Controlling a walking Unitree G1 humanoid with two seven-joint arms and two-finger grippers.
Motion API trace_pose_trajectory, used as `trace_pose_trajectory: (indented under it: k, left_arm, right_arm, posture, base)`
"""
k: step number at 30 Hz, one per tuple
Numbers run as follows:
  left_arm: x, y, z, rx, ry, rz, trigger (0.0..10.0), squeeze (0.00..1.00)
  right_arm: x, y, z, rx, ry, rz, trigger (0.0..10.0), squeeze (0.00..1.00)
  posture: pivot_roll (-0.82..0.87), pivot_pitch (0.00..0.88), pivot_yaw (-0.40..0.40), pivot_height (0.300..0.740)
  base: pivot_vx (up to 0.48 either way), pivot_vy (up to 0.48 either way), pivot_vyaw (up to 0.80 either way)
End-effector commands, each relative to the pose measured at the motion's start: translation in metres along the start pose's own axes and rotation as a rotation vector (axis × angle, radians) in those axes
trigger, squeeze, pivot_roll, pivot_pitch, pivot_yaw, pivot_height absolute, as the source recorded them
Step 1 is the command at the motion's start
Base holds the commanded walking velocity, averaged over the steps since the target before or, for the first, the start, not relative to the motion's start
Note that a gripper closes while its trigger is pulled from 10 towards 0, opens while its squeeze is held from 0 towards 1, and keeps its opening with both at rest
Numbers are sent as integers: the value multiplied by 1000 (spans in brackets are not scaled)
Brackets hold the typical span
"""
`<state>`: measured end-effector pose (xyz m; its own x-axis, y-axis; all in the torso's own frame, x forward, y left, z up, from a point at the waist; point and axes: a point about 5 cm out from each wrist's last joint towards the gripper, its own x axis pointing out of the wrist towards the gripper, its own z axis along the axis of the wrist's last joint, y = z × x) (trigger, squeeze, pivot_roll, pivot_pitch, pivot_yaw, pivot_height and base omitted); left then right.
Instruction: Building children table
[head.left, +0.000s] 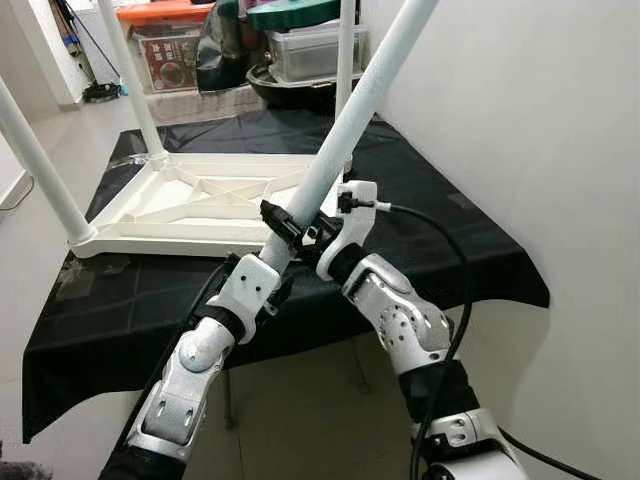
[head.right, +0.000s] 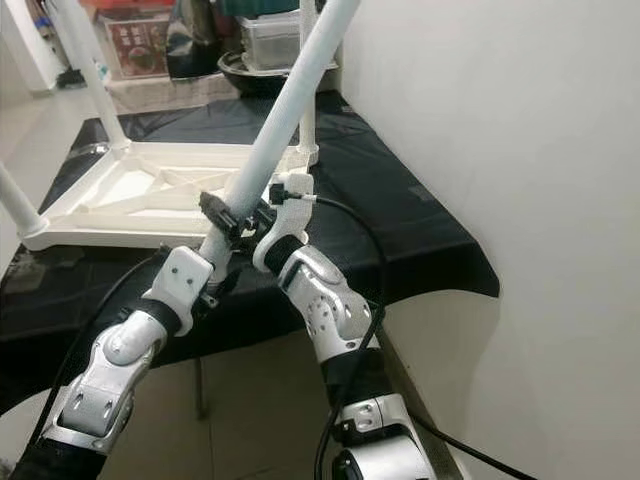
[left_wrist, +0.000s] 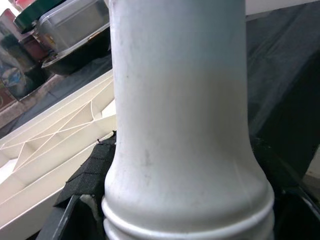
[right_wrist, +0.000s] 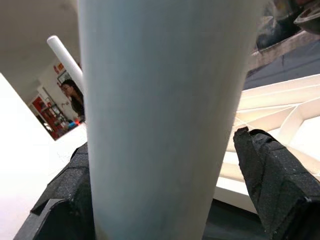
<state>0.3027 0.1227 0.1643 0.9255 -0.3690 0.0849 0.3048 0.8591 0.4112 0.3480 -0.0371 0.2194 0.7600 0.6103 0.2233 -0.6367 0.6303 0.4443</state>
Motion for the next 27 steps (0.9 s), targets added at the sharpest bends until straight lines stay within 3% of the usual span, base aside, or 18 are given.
trace_pose_trajectory:
  k: [1,7,27]
  left_arm:
    - [-5,6,5,29,-35,20,10000,0]
    - [-8,-3,3,50,-33,-36,10000,0]
    - [-19,-5,-5,78,-5,-81,10000,0]
  right_arm:
    - [7,5,3,84,-22,-11,10000,0]
    - [9,4,6,134,-20,11,10000,0]
    - [9,9,4,177,14,74,10000,0]
  posture:
    - [-36,40,10,734]
    - [-36,40,10,734]
    - [-35,43,10,734]
  base:
    - [0,0,0]
    - [0,0,0]
    - [0,0,0]
